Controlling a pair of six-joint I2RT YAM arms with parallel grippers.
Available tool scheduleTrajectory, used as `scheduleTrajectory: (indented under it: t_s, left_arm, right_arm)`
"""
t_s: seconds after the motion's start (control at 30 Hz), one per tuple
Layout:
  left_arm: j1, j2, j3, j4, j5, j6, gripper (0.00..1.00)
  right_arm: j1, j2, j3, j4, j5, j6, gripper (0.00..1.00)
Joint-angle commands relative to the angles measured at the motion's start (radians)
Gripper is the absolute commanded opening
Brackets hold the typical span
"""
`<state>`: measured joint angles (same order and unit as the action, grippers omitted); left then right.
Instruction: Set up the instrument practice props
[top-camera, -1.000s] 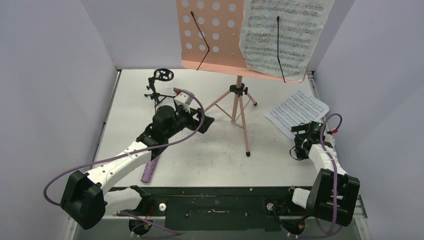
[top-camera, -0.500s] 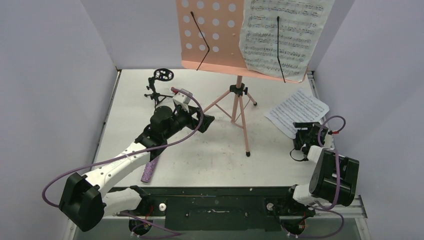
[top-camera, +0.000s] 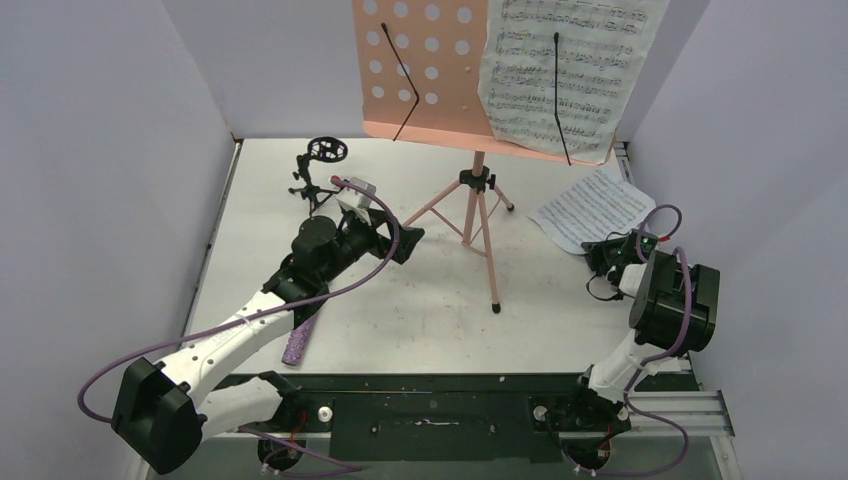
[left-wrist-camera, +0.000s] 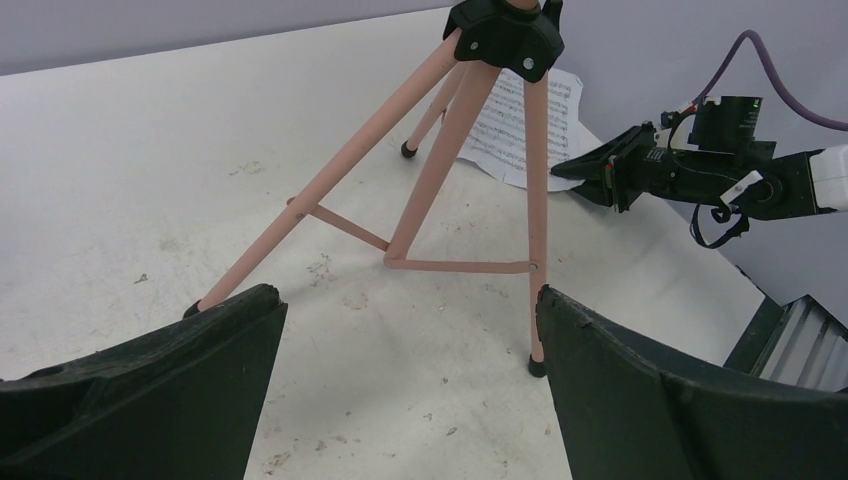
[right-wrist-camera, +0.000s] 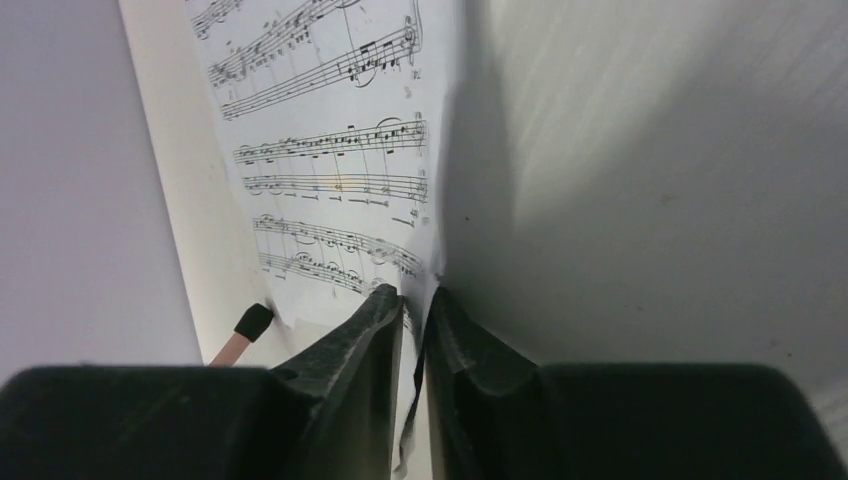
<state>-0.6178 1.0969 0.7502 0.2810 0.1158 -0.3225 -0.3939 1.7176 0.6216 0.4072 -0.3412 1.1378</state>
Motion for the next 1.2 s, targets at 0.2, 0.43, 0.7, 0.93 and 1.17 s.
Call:
scheduleTrajectory:
  t_s: [0.2, 0.43, 0.7, 0.93, 1.17]
  left_arm:
    - [0.006, -0.013, 0.016, 0.039, 0.000, 0.006, 0.96]
    - [0.006, 0.019, 0.037, 0.032, 0.029, 0.022, 0.97]
    - [0.007, 0.087, 0.121, 0.023, 0.104, 0.064, 0.96]
    - [0.007, 0.119, 0.162, 0.063, 0.121, 0.089, 0.96]
    - [0.003, 0.142, 0.149, 0.153, 0.215, 0.086, 0.96]
  right_arm:
    - [0.009, -0.048, 0.121, -0.217, -0.040, -0.155, 0.05]
    - [0.041, -0.264, 0.099, -0.339, -0.096, -0.147, 0.05]
    - [0.068, -0.429, 0.143, -0.475, -0.162, -0.097, 0.05]
    - [0.082, -0.553, 0.239, -0.642, -0.171, -0.105, 0.05]
    - [0.082, -0.650, 0.311, -0.807, -0.217, -0.114, 0.05]
